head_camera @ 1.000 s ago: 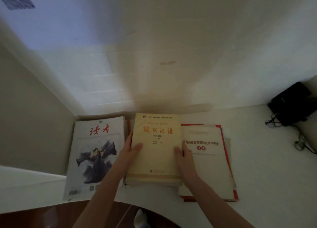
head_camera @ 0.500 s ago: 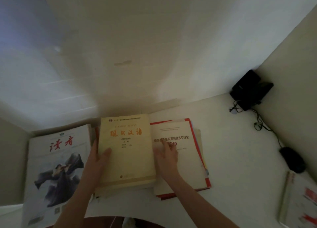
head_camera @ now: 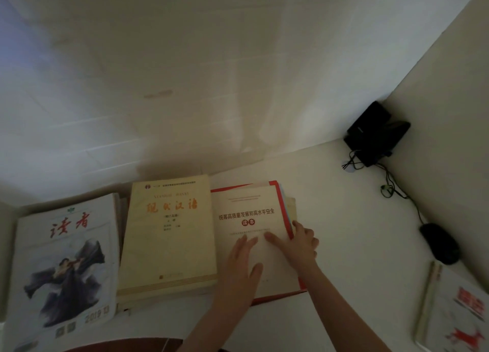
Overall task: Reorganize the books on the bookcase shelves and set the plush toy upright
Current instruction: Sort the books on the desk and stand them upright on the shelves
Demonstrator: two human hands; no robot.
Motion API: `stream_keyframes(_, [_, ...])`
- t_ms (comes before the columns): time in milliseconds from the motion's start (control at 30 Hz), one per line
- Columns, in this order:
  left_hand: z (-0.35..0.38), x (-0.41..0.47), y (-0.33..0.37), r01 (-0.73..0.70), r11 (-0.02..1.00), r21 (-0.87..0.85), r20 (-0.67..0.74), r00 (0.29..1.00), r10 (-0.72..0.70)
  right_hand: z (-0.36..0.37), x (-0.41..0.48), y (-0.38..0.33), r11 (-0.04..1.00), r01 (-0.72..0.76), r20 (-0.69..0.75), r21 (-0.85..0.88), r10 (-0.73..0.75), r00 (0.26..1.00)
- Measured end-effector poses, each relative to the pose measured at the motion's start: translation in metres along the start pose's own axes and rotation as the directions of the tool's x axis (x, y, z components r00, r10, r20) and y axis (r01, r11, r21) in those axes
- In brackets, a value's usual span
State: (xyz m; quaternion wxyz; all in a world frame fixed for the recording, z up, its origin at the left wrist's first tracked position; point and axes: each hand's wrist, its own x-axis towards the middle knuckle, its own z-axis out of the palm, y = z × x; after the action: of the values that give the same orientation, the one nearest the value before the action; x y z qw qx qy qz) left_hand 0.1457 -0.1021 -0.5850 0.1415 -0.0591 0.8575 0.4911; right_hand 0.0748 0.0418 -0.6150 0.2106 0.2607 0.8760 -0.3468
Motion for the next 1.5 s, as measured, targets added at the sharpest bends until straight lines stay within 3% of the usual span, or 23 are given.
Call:
stream_keyframes(100, [0.012, -0.015, -0.014, 0.090, 0.994, 0.065, -0.025, 0.996, -0.089, -0.003, 0.003, 0.010, 0.996, -0.087, 0.121, 0.036, 0.082, 0.989])
stream_keyframes(300, [0.025, -0.012, -0.010, 0.277, 0.956, 0.094, -0.152, 0.953, -0.261, -0.008, 0.018, 0.016, 0.984, -0.176, 0.210, -0.019, 0.176, 0.962])
stream_keyframes(433, [0.034, 0.005, 0.005, 0.378, 0.869, 0.318, -0.199, 0.923, -0.329, -0.012, 0.021, 0.018, 0.981, -0.178, 0.211, -0.071, 0.189, 0.959])
stream_keyframes(533, [0.038, 0.005, 0.006, 0.314, 0.835, 0.451, -0.223, 0.946, -0.234, -0.015, 0.018, 0.020, 0.975, -0.180, 0.217, -0.134, 0.206, 0.954])
stream_keyframes(633, [0.048, 0.010, -0.011, 0.293, 0.778, 0.556, -0.102, 0.953, -0.286, -0.016, 0.014, 0.028, 0.977, -0.205, 0.264, -0.062, 0.214, 0.940])
stream_keyframes(667, [0.052, 0.012, -0.016, 0.303, 0.758, 0.578, -0.120, 0.950, -0.288, -0.018, 0.012, 0.029, 0.976, -0.217, 0.275, -0.024, 0.215, 0.937])
stream_keyframes(833, [0.051, 0.015, -0.006, 0.326, 0.792, 0.516, -0.179, 0.945, -0.273, -0.026, 0.006, 0.028, 0.979, -0.192, 0.253, 0.069, 0.169, 0.953])
stream_keyframes(1067, [0.053, 0.014, -0.005, 0.333, 0.771, 0.542, -0.180, 0.943, -0.280, -0.029, -0.003, 0.027, 0.998, -0.018, 0.219, -0.058, 0.030, 0.975])
stream_keyframes(1200, [0.052, 0.013, -0.005, 0.344, 0.782, 0.521, -0.122, 0.936, -0.330, -0.033, 0.005, 0.034, 0.998, -0.050, 0.356, -0.027, 0.056, 0.933])
stream_keyframes(1367, [0.047, 0.011, 0.005, 0.377, 0.774, 0.509, -0.230, 0.926, -0.300, -0.029, 0.024, 0.046, 0.967, -0.171, 0.545, 0.187, 0.042, 0.837])
stream_keyframes(1500, [0.047, 0.009, 0.007, 0.427, 0.821, 0.379, -0.269, 0.900, -0.344, -0.033, 0.019, 0.053, 0.919, -0.180, 0.524, 0.352, -0.034, 0.851])
